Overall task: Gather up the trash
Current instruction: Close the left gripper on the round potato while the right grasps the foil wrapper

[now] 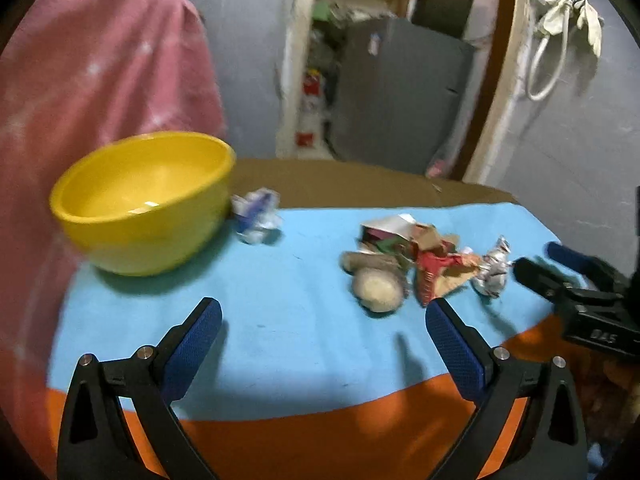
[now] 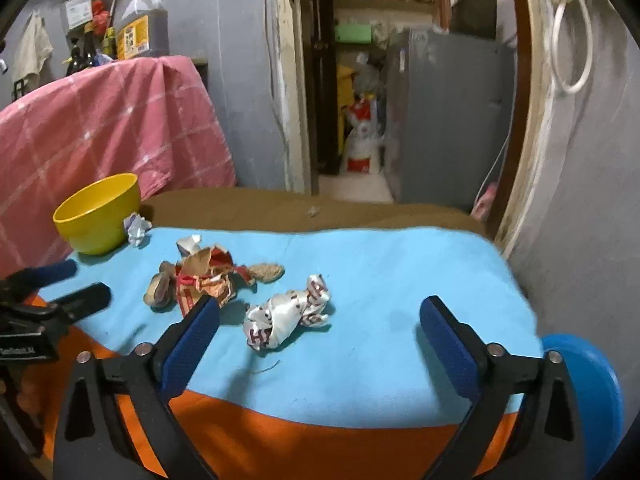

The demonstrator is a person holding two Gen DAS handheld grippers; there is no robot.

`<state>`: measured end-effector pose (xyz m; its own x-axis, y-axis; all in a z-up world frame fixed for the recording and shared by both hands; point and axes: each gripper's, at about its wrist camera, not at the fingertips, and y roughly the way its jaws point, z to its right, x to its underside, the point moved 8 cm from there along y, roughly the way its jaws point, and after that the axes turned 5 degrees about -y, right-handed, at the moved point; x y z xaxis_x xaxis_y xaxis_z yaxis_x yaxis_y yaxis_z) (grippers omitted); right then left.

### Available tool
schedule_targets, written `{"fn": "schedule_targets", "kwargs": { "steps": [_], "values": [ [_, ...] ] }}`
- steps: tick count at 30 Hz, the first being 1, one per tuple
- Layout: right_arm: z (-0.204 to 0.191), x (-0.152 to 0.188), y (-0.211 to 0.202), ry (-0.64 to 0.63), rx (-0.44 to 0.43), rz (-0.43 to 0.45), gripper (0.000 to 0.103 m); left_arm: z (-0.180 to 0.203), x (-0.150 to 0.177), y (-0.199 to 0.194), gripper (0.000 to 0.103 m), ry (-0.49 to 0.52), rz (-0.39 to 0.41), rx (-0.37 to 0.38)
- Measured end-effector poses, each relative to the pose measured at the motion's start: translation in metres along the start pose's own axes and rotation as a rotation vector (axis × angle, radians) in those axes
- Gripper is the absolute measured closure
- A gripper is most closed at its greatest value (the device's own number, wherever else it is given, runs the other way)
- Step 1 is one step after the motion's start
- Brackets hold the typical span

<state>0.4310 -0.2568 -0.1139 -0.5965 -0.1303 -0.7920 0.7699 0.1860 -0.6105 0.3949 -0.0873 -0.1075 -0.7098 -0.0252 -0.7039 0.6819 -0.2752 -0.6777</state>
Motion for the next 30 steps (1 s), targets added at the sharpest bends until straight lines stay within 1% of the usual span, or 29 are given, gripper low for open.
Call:
{"fn": "schedule_targets", "kwargs": {
  "steps": [1, 2, 3, 4, 8, 10, 13, 14, 16, 17, 19, 20, 22, 23, 24, 26, 30],
  "values": [
    [0.0, 0.002, 0.004, 0.006, -0.015, -0.024, 0.011, 0.001, 0.0, 0.003, 0.008, -0.002, -0.016, 0.011],
    [0.0, 0.004, 0.009, 0.013, -0.036, -0.052, 0.016, 0.003, 0.0, 0.008, 0.01, -0.006, -0.039, 0.026],
    [0.0, 0.007, 0.013, 0.019, -0.052, -0.079, 0.02, 0.005, 0.001, 0.013, 0.015, -0.011, -0.06, 0.041],
    [-0.001, 0.008, 0.018, 0.022, -0.063, -0.1, 0.021, 0.007, 0.0, 0.014, 0.019, -0.012, -0.07, 0.05],
    [-0.005, 0.01, 0.025, 0.011, -0.075, -0.145, 0.021, 0.014, -0.007, 0.019, 0.027, 0.004, -0.081, 0.056],
    [-0.007, 0.012, 0.028, -0.003, -0.073, -0.168, 0.022, 0.015, -0.01, 0.023, 0.036, 0.007, -0.091, 0.055],
    [-0.01, 0.014, 0.032, -0.021, -0.075, -0.194, 0.026, 0.016, -0.011, 0.026, 0.045, 0.015, -0.108, 0.059],
    [-0.01, 0.015, 0.033, -0.027, -0.074, -0.201, 0.029, 0.017, -0.011, 0.026, 0.047, 0.02, -0.11, 0.061],
    [-0.012, 0.016, 0.035, -0.037, -0.077, -0.21, 0.037, 0.02, -0.013, 0.029, 0.057, 0.034, -0.116, 0.064],
    [-0.012, 0.016, 0.036, -0.04, -0.077, -0.213, 0.044, 0.022, -0.013, 0.029, 0.06, 0.044, -0.117, 0.064],
    [-0.013, 0.016, 0.036, -0.044, -0.081, -0.21, 0.054, 0.027, -0.011, 0.03, 0.074, 0.064, -0.113, 0.069],
    [-0.014, 0.016, 0.036, -0.044, -0.087, -0.21, 0.059, 0.029, -0.01, 0.029, 0.075, 0.072, -0.108, 0.069],
    [-0.014, 0.016, 0.035, -0.045, -0.096, -0.206, 0.065, 0.033, -0.008, 0.03, 0.077, 0.086, -0.096, 0.068],
    [-0.014, 0.017, 0.035, -0.043, -0.104, -0.204, 0.072, 0.034, -0.007, 0.03, 0.077, 0.09, -0.094, 0.071],
    [-0.014, 0.017, 0.035, -0.038, -0.11, -0.202, 0.076, 0.034, -0.007, 0.03, 0.077, 0.093, -0.091, 0.073],
    [-0.014, 0.017, 0.034, -0.03, -0.118, -0.197, 0.078, 0.034, -0.005, 0.029, 0.078, 0.095, -0.085, 0.073],
    [-0.016, 0.016, 0.032, -0.026, -0.122, -0.182, 0.079, 0.032, -0.006, 0.027, 0.078, 0.082, -0.065, 0.074]
  ]
}}
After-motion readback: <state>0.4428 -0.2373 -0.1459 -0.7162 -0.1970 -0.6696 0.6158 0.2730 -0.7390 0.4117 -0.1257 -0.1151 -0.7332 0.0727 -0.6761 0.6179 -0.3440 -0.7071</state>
